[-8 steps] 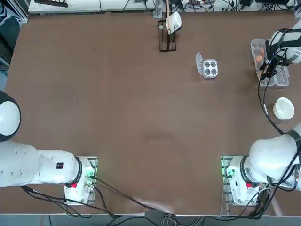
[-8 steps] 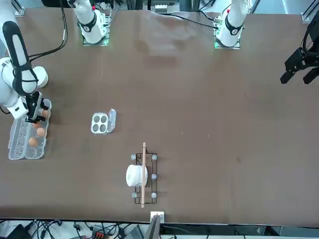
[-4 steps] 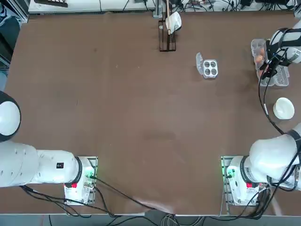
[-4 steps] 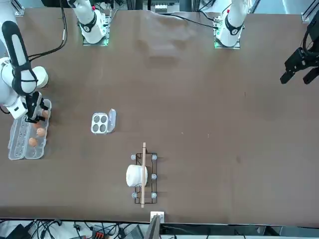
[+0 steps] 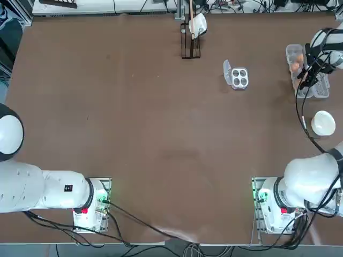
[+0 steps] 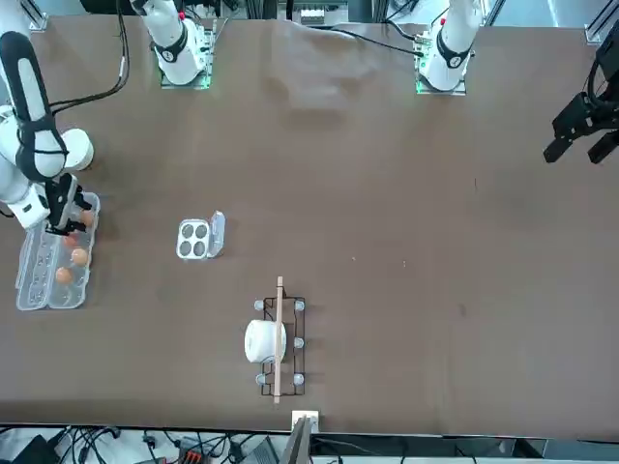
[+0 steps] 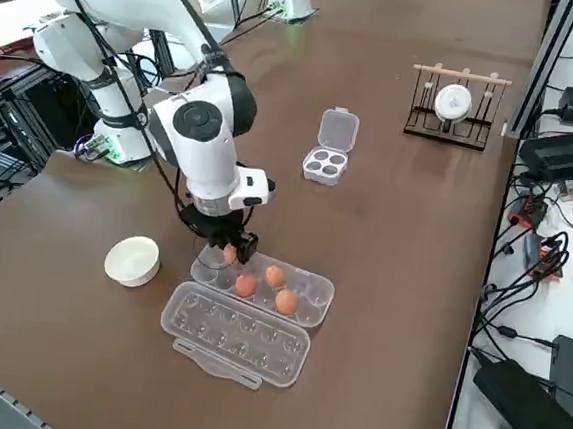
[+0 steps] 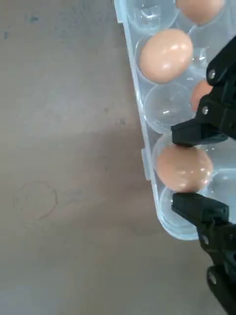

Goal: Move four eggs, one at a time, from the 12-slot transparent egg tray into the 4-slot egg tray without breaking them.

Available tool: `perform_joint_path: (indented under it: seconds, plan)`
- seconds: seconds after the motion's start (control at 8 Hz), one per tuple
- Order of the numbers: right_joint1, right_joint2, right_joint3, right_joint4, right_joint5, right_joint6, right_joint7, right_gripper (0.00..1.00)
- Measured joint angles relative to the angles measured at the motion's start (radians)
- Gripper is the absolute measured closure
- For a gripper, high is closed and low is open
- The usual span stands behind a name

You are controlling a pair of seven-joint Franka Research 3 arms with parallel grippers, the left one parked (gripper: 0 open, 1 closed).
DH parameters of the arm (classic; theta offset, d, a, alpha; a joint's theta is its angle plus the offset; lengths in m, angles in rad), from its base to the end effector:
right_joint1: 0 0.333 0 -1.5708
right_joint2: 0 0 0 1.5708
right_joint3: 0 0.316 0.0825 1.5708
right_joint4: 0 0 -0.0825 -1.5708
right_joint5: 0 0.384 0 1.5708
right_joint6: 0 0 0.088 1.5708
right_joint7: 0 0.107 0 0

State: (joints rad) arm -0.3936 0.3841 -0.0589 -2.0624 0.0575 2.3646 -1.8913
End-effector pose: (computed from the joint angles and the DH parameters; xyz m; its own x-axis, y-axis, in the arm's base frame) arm 0.5250 -0.2540 0.2395 0.1717 0.9844 0.0396 0.9830 -0.1686 -0.0722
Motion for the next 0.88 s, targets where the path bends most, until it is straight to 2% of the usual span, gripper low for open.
perform_joint_path:
  seconds: [0.5,0.88]
  plan:
    - [0.004,-0.059,0.003,0.003,0.001,-0.072,0.056,0.44]
    - [0.050,-0.157,0.012,0.003,0.003,-0.196,0.244,0.44]
